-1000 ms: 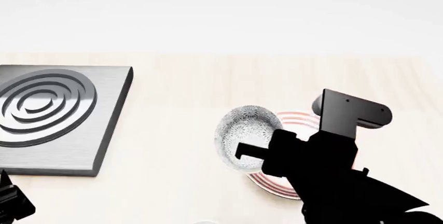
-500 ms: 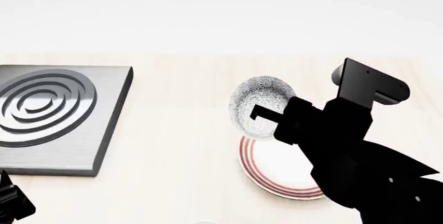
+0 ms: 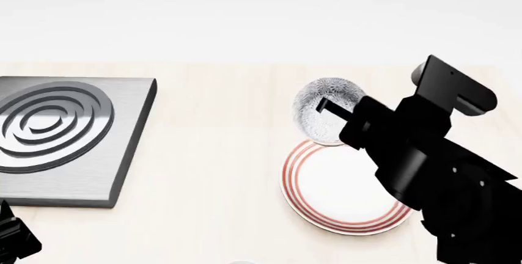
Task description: Pick the akita bowl between the plate and the ramekin and place it on the plate.
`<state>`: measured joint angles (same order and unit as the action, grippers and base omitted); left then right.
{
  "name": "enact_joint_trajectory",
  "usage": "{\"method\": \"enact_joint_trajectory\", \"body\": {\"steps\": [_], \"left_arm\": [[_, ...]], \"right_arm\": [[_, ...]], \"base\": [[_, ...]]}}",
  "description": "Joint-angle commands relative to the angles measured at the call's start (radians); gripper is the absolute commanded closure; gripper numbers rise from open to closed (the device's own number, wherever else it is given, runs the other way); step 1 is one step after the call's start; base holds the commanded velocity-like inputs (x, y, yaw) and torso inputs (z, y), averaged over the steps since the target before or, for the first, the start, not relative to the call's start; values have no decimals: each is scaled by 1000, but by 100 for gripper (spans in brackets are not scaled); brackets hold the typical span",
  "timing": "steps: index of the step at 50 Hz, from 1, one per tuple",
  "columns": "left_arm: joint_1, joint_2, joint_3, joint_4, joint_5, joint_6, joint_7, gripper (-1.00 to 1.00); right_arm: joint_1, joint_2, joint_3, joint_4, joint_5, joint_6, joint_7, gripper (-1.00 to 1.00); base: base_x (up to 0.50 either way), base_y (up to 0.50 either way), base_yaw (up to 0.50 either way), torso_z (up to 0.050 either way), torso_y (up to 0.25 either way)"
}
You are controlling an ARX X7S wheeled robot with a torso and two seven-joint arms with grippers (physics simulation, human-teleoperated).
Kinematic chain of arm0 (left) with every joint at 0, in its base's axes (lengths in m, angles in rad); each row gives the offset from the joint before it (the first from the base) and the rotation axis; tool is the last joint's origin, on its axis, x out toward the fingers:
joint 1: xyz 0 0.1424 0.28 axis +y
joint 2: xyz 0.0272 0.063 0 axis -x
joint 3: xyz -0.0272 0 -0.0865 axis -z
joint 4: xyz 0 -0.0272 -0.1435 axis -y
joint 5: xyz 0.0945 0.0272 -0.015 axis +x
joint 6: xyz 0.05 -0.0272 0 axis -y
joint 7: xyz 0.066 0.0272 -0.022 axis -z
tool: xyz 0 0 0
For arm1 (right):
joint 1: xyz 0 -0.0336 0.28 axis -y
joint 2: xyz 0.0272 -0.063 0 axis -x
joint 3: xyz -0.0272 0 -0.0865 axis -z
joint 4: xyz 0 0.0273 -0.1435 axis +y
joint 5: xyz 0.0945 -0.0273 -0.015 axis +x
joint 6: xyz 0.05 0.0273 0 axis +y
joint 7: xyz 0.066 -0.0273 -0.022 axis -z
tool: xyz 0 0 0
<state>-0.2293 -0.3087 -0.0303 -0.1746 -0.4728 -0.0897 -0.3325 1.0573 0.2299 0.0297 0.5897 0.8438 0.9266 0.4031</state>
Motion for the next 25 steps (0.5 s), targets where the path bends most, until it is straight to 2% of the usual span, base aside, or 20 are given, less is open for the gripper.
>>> {"method": "enact_joint_trajectory", "body": {"steps": [1, 15, 25], "left_arm": [[0, -2, 2, -1, -2, 2, -1, -100], [4, -3, 5, 2, -3, 3, -4, -100], [2, -3, 8, -2, -4, 7, -4, -100]], "right_arm": [[81, -9, 5, 170, -25, -74, -45, 100], [140, -29, 18, 368, -62, -195, -64, 100], [220, -54, 10, 595, -102, -310, -117, 100]], "base": [[0, 0, 0, 0, 0], [0, 0, 0, 0, 1], [0, 0, 0, 0, 0]]}}
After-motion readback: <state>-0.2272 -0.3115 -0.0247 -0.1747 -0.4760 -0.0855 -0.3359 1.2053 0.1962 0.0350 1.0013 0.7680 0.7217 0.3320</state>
